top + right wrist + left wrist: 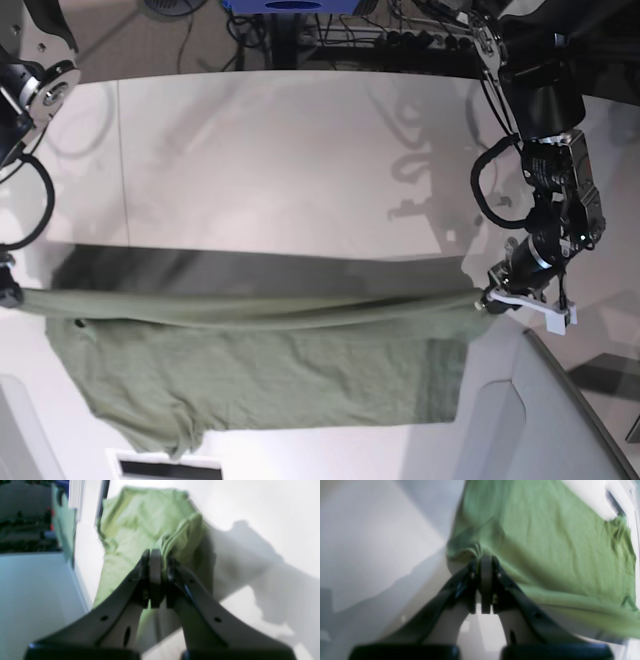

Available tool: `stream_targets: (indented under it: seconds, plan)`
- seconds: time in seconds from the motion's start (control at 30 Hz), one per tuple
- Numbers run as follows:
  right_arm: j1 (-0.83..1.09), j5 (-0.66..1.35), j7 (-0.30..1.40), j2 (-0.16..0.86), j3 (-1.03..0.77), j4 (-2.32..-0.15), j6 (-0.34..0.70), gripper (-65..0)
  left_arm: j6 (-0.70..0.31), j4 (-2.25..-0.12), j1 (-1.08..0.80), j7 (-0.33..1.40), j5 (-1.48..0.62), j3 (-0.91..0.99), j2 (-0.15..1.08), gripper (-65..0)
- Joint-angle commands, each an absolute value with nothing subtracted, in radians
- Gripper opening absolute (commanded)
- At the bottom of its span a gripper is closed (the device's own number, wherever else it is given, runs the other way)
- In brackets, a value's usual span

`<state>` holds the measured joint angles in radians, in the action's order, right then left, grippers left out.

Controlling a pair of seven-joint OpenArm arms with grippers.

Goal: Layout the t-shirt on the table in an organized manner, then fold the t-shirt properly
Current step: 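Lift the shirt with both grippers and lay it flatter on the table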

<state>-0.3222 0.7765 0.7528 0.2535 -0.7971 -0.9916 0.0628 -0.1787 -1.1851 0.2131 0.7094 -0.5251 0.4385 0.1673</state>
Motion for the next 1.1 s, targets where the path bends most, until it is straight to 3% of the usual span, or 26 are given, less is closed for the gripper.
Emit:
stream_targets:
  seconds: [0.0,0.17,1.07]
  plan:
    - [-0.343,0.786,0.734,0.282,-0.800,-1.004,0.071,-64.8,-0.170,-1.199,0.228,0.702,-0.524,0.420,0.185,-65.0]
    - [-0.338,0.786,0.769,0.300,-0.800,-1.004,0.073,-64.8,-0.147,-1.204,0.214,0.702,-0.529,0.329,0.194,-65.0]
    - [-0.093,0.786,0.737,0.239,-0.803,-1.009,0.079,-64.8,-0.147,-1.299,-0.084,0.696,-0.472,0.323,0.200,-65.0]
